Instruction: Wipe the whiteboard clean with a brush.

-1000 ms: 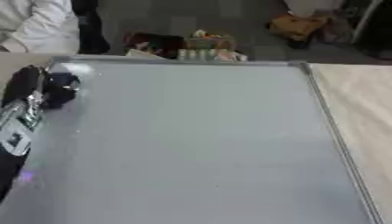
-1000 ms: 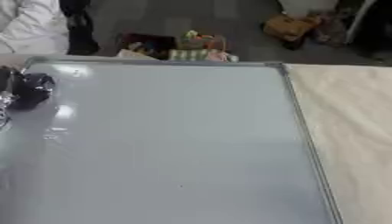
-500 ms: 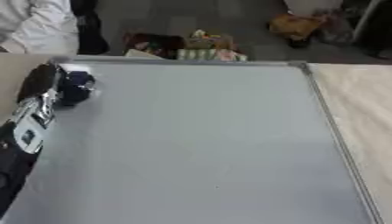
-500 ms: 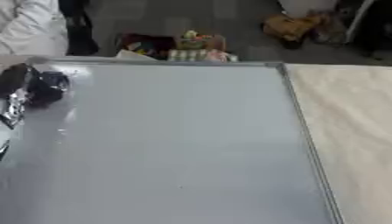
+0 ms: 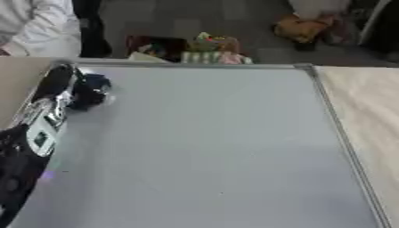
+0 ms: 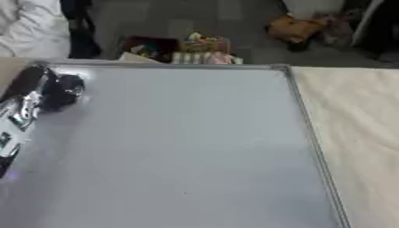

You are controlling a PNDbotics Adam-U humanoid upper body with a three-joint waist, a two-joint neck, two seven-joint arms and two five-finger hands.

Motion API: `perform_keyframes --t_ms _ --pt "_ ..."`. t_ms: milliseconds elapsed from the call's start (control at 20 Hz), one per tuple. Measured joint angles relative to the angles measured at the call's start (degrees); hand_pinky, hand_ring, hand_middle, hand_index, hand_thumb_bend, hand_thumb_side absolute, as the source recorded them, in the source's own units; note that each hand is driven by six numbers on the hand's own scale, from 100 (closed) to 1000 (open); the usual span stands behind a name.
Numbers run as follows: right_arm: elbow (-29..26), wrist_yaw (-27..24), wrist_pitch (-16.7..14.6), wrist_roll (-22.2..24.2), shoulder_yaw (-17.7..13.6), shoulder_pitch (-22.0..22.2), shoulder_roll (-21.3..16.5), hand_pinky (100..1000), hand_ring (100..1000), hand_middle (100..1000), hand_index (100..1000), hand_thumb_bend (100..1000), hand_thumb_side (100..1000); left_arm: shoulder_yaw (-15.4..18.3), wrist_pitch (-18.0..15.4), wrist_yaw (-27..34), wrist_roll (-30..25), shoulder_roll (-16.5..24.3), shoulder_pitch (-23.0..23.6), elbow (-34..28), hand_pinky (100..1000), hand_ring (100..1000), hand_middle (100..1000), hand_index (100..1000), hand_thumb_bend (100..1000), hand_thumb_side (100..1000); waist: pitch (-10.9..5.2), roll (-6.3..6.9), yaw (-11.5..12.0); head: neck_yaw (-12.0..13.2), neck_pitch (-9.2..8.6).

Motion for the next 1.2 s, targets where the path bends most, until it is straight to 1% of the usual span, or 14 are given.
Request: perform_keyframes --t_ms 150,550,800,950,1200 --pt "0.0 -0.03 0.01 -0.02 -0.01 0.0 0.01 839 787 656 838 100 1000 -0.82 -1.13 0.29 -1.48 -0.36 -0.01 -0.75 402 446 276 591 100 586 -0.04 0.0 0.0 0.0 0.0" --pt "0.0 -0.11 0.12 0.08 -0.01 -0.02 0.03 839 787 656 838 100 1000 -4.65 -4.47 2.19 -5.21 -1.87 0.0 -4.06 402 446 275 593 100 594 -0.04 -0.02 0.01 0.01 0.01" --pt "0.0 -0.13 0.14 0.09 -0.01 -0.02 0.04 839 787 656 837 100 1000 -6.84 -5.27 4.47 -7.76 -2.4 0.1 -6.1 401 445 275 594 100 600 -0.08 -0.02 0.17 -0.02 0.03" --pt "0.0 -0.13 0.16 0.07 -0.01 -0.02 0.04 839 787 656 837 100 1000 -8.24 -5.56 6.1 -9.05 -2.54 0.65 -7.42 401 445 273 594 100 600 -0.37 -0.02 0.29 -0.11 0.1" --pt "0.0 -0.13 0.26 -0.02 -0.01 -0.03 0.04 838 786 656 836 100 1000 -11.57 -6.46 8.7 -10.91 -2.6 1.89 -10.93 399 443 271 594 100 597 -0.71 -0.01 0.68 -0.65 0.59"
